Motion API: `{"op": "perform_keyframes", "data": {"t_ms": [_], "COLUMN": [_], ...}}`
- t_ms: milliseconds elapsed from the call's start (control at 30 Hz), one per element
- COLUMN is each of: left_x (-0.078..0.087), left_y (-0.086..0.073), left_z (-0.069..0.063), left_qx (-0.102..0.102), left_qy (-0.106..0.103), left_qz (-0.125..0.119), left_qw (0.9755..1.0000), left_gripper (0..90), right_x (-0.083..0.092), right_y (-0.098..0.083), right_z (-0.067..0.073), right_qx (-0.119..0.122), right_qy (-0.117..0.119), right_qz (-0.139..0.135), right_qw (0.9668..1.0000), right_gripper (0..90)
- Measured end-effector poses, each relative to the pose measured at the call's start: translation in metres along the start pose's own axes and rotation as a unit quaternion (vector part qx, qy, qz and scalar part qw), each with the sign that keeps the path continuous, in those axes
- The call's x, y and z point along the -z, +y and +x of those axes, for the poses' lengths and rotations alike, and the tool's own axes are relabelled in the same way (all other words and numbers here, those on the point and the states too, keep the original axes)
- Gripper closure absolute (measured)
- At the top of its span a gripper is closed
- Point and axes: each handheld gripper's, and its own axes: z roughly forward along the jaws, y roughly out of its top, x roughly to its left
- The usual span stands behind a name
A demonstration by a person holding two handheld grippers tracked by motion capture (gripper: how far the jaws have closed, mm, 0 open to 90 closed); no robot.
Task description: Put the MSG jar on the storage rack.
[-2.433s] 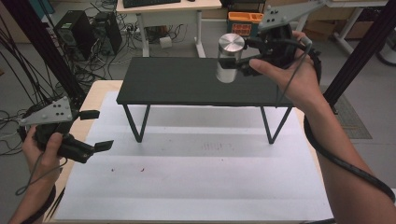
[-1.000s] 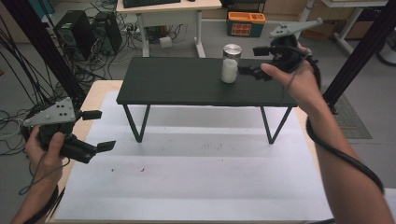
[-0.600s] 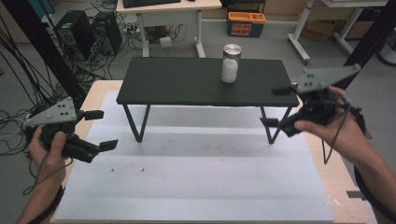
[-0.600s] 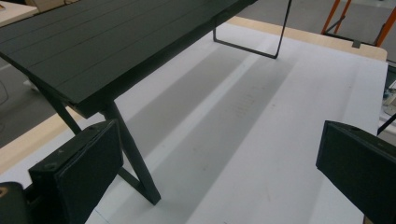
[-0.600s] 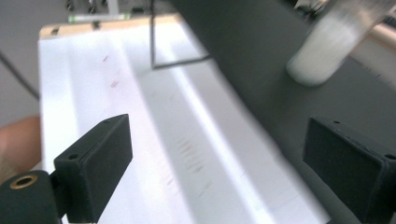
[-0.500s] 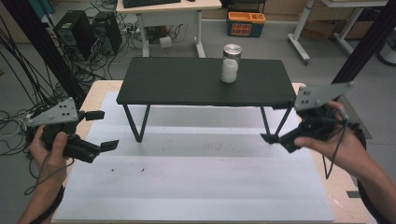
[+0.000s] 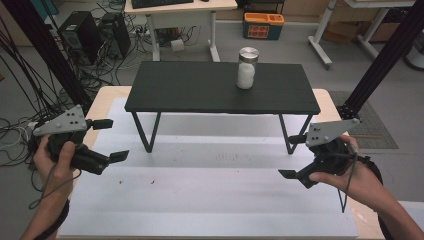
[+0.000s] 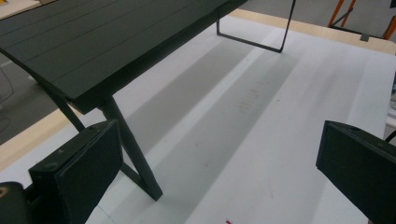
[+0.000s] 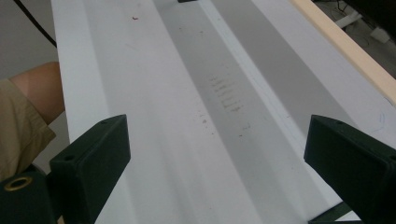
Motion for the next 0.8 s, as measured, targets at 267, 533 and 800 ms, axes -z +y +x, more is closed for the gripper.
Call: {"op": "perform_keyframes", "data": {"t_ms": [267,533,800], "left_x": [-0.0012,-0.0007,-0.0013], "left_y": [0.0018,0.0005,-0.0005], "left_z": [-0.0008,-0.0003,-0.0002], "left_qx": [-0.003,0.0,0.002], "left_qy": [0.0,0.001,0.001], "left_qz": [0.005,0.003,0.005], "left_qw": [1.0,1.0,1.0], "left_gripper": [0.9,0.9,0.9], "right_x": [-0.0064,-0.0071,-0.01], "right_y": [0.0026,0.0027,0.0027], "right_z": [-0.0009,-0.0016,-0.0027], "right_qx": [0.007,0.004,0.006], "right_qy": [0.007,0.006,0.011], "right_qz": [0.006,0.012,0.015], "right_qw": [0.9999,0.9999,0.9998], "right_gripper": [7.2,7.2,7.2]}}
